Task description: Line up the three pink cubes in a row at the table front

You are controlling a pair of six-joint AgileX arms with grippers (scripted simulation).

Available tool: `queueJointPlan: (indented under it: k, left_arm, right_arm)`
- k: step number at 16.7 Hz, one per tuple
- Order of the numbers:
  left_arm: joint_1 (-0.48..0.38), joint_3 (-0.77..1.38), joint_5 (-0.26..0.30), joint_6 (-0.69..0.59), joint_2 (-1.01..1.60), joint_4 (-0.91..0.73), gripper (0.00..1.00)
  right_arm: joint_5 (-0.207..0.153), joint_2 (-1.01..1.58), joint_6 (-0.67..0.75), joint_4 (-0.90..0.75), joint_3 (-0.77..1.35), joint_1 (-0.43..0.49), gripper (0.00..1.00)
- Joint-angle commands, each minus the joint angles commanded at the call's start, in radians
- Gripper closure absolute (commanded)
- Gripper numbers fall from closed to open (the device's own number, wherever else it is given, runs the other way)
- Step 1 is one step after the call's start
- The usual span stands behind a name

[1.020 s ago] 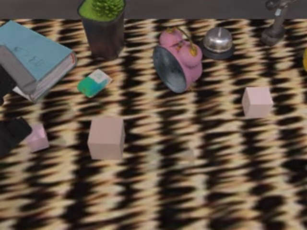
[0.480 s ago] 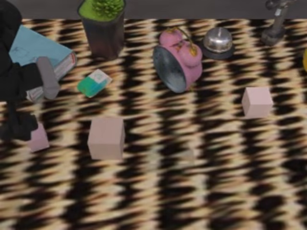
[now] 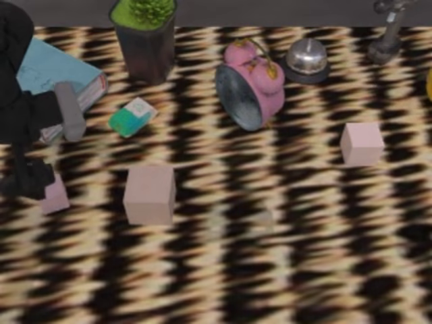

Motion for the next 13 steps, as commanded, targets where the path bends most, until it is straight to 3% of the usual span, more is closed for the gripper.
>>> queueJointPlan:
  k: [8,13]
  left_arm:
    - [-0.002,-0.155,0.001,0.003,0.126,0.284,0.00]
    - [-0.002,-0.169,0.001,0.004,0.139,0.308,0.00]
  right_arm:
    - [0.000,0.000,0.000,0.000,0.000,0.000,0.00]
    - [0.000,0.000,0.000,0.000,0.000,0.000,0.00]
